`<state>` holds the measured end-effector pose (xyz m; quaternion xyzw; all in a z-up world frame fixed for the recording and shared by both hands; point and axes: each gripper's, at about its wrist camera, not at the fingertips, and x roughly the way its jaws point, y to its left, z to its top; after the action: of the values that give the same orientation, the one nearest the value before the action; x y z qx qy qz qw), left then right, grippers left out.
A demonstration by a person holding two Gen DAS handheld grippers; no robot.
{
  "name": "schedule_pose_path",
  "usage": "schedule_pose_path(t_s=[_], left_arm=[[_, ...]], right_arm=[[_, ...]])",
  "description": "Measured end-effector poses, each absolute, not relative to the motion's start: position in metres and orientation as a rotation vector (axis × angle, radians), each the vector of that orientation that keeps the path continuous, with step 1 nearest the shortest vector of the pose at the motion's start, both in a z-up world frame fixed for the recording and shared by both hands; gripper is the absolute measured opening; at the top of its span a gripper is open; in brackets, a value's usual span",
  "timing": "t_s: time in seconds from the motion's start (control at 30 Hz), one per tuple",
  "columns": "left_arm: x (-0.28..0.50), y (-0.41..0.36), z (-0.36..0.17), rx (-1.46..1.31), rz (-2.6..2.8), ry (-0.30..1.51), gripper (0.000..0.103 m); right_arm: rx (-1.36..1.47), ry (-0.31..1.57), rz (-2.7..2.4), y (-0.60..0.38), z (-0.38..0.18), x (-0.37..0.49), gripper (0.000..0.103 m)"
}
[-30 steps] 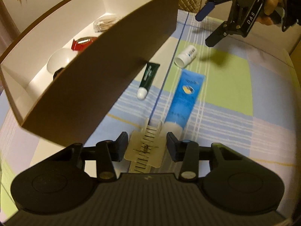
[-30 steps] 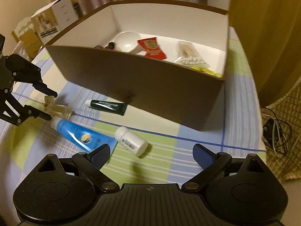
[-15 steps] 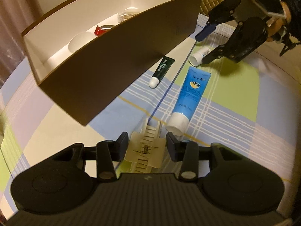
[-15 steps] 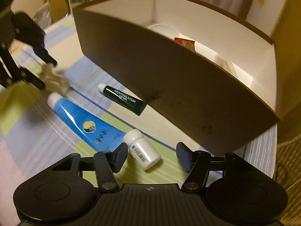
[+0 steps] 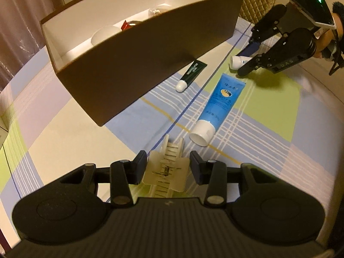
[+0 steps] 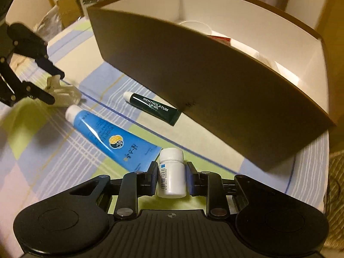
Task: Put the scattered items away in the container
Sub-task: 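Grasp the white pill bottle with the right tool while the left tool holds the clip, then carry the clip in the left tool and pill bottle in the right tool into the box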
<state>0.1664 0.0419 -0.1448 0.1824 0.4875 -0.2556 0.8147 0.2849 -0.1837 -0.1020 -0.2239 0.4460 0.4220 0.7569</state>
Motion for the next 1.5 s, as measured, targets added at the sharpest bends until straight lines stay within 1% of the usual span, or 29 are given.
schedule_pose_path(t_s=[0.23,0.7,1.17,1.5], left_arm=[[0.16,0.038,-0.116,0.406,-0.528,0.972,0.038],[0.161,0.026,-0.061,0.361,-0.497,0.815,0.038],[0.193,0.022,-0.024,0.333,-0.46,0.701,0.038],[0.236,0.013,-0.01,0.321,-0.439,0.665,0.038]], right_arm=[[-0.383,0.97,0.878,-0.204,-0.076,0.283,0.03],[-0.291,0.919,0.823,-0.222,-0.024,0.282,0.03],[-0.258,0.848,0.821,-0.211,0.02,0.3,0.03],[-0.254,0.808,0.799,-0.189,0.036,0.341,0.03]])
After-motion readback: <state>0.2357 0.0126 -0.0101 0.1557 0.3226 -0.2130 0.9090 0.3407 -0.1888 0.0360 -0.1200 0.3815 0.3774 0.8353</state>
